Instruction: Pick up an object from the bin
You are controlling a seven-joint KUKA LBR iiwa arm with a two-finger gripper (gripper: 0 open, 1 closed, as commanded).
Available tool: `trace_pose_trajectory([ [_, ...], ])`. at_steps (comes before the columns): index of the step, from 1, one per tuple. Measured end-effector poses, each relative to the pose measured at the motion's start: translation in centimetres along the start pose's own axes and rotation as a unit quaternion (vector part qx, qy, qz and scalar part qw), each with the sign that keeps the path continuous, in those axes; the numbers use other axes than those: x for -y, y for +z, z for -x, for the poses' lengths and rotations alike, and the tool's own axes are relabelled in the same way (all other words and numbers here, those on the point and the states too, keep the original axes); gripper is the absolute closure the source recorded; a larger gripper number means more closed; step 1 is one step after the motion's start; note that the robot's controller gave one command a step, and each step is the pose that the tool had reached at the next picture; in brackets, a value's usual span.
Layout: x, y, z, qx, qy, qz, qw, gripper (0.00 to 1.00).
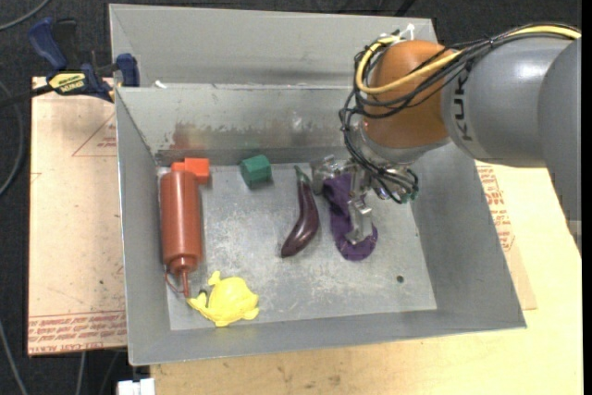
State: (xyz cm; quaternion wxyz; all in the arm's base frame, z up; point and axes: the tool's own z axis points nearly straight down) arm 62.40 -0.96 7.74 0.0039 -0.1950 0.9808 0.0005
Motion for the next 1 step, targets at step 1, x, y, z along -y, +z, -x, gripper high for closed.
trace_pose_trajectory([
  [1,-0.23,1.29,0.16,-0.0001,-0.005,0.001,1.0,0.0],
])
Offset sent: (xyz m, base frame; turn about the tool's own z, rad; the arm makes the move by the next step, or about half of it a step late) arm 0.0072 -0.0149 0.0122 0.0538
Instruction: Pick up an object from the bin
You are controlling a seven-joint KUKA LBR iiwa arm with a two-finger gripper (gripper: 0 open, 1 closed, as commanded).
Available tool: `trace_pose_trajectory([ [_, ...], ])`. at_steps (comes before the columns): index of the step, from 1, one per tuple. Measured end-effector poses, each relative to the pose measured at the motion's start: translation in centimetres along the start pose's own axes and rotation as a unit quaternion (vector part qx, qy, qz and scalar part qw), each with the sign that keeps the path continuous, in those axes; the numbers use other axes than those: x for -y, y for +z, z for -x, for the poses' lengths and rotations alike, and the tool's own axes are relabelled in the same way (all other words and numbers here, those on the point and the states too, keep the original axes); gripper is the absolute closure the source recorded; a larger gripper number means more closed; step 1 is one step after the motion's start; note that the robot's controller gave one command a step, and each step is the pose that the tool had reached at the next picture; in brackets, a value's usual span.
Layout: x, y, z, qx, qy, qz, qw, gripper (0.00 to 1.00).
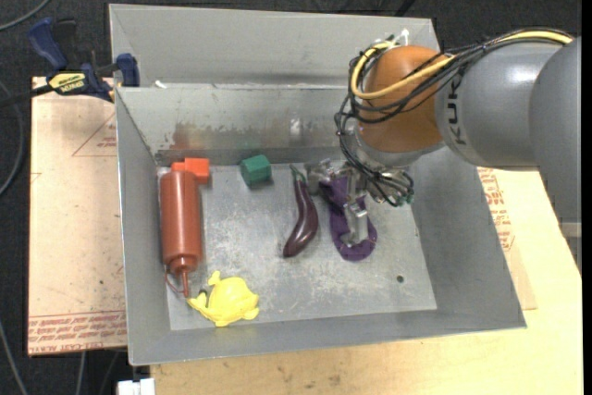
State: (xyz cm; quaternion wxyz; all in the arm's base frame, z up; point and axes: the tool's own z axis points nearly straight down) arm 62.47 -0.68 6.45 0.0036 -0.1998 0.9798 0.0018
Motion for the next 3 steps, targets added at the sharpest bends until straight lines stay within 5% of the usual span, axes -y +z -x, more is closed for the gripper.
trace_pose_trajectory([
  [3,1.82,-2.04,0.2,0.0016,0.025,0.0,0.9997,0.0],
])
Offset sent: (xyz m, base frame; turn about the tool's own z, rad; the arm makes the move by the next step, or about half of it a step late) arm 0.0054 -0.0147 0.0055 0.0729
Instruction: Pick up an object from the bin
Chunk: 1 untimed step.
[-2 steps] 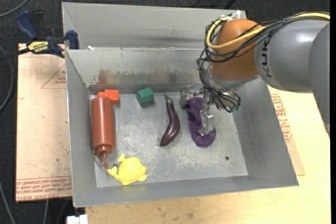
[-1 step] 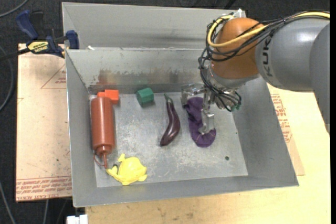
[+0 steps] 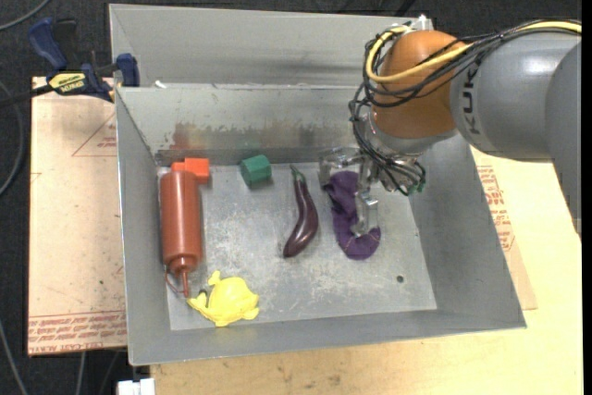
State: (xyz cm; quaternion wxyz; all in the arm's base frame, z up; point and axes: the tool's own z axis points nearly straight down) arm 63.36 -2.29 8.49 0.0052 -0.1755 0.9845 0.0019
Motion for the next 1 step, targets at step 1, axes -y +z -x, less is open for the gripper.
trace_pose_trajectory([
  [1,0.79,-1.11,0.07,0.0027,-0.007,-0.001,1.0,0.0],
])
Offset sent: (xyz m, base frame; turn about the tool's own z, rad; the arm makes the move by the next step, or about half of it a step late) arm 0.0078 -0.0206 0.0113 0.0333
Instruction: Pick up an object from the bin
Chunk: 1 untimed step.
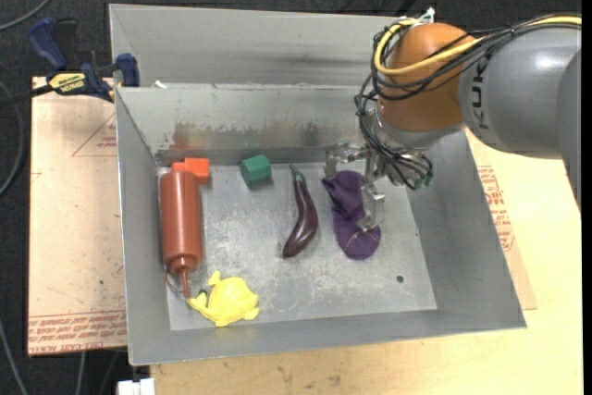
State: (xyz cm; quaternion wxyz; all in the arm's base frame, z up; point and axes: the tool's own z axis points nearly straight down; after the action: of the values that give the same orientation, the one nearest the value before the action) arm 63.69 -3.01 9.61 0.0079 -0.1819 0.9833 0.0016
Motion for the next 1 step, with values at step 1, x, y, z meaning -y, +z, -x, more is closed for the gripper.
trace_pose_trajectory([
  [1,1.39,-0.04,0.05,-0.0003,0.024,0.001,0.9997,1.0],
])
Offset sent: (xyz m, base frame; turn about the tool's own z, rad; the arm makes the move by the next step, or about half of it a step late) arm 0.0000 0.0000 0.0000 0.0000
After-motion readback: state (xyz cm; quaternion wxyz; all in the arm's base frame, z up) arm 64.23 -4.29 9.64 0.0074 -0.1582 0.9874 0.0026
